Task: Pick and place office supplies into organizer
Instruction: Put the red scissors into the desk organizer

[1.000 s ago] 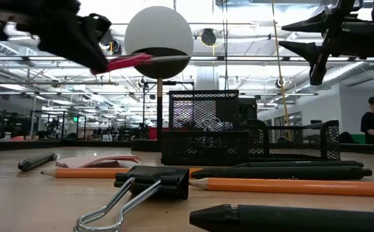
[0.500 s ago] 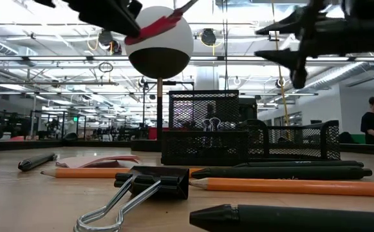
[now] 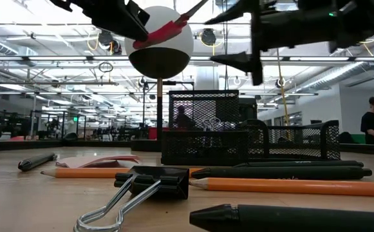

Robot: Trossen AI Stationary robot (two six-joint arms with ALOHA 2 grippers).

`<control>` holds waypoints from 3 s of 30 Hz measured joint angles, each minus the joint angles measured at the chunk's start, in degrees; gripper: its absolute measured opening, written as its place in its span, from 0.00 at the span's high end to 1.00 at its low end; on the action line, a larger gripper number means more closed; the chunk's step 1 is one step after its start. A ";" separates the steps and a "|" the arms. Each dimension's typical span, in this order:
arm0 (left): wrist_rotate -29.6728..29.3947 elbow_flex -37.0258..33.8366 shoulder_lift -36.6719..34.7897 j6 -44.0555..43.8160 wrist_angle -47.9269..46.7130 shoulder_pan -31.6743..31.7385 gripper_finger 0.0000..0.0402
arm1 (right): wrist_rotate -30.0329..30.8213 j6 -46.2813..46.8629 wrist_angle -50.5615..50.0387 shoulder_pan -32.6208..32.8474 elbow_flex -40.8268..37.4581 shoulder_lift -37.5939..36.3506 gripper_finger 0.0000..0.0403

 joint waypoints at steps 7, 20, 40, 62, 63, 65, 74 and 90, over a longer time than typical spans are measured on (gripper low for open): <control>1.41 0.00 0.01 -2.02 -1.07 0.00 0.90 | -2.68 0.07 -0.96 0.55 7.11 8.16 0.27; 1.40 0.00 0.02 -3.05 -1.86 -0.02 0.92 | -9.93 -0.39 -4.17 0.52 18.23 18.06 0.29; 0.76 0.00 0.02 -6.75 -1.48 -0.13 0.85 | -12.83 -3.25 -5.17 0.37 18.48 18.06 0.94; -2.40 -3.69 -3.34 -23.91 -4.18 -11.47 0.53 | 1.64 -31.76 -3.14 6.53 18.41 12.90 0.95; -3.35 -4.36 -3.34 -24.96 -3.30 -12.00 0.52 | 3.28 -33.58 -3.16 6.90 18.39 12.95 0.95; -4.80 -5.39 -3.32 -26.19 -2.78 -13.06 0.52 | 5.46 -35.38 -3.10 7.29 18.39 13.03 0.95; -9.01 -9.42 -4.70 -27.12 2.44 -18.12 0.59 | 7.04 -41.42 2.42 6.91 18.39 13.25 0.95; -12.76 -9.99 -4.76 -27.07 3.44 -19.50 0.62 | 11.33 -49.20 5.56 4.71 18.39 21.17 0.95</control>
